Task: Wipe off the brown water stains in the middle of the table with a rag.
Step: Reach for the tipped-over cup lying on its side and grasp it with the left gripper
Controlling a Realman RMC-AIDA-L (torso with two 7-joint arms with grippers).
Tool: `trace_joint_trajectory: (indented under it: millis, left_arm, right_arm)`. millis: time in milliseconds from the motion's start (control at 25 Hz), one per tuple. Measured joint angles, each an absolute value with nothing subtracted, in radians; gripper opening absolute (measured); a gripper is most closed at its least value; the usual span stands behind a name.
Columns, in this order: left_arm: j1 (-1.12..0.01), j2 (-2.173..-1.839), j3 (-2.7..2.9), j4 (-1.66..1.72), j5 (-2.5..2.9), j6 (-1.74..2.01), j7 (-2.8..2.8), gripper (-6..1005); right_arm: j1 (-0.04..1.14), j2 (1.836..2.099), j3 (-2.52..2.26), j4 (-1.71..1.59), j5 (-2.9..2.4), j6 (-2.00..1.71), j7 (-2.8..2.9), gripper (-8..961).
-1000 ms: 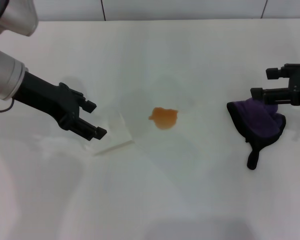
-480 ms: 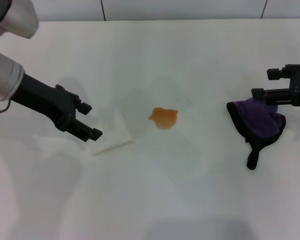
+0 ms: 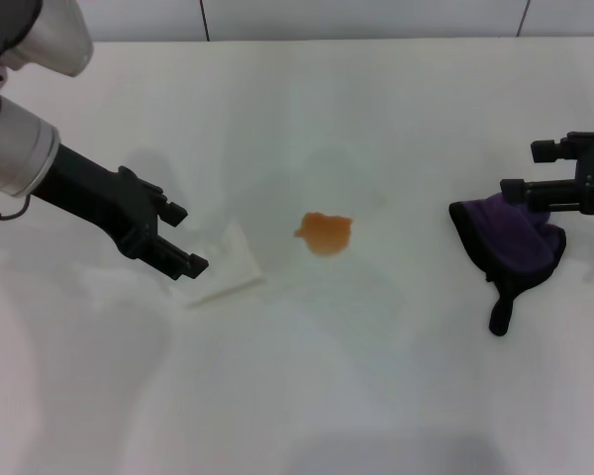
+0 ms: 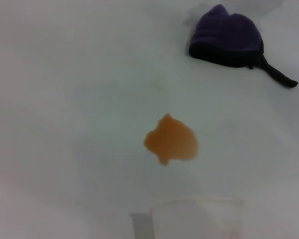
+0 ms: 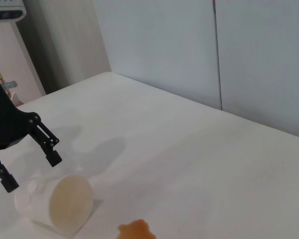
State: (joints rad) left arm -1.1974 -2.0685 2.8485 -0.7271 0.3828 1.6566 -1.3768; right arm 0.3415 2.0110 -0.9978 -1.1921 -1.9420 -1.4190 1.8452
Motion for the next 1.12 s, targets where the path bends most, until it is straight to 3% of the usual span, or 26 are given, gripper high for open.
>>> trace_joint_trajectory:
  millis: [1120]
  left_arm:
    - [-1.204, -2.071, 2.847, -0.669, 0.419, 1.589, -1.403, 874]
  right_arm:
    - [0.333, 2.010, -0.994, -1.192, -1.942, -1.423, 1.845, 770]
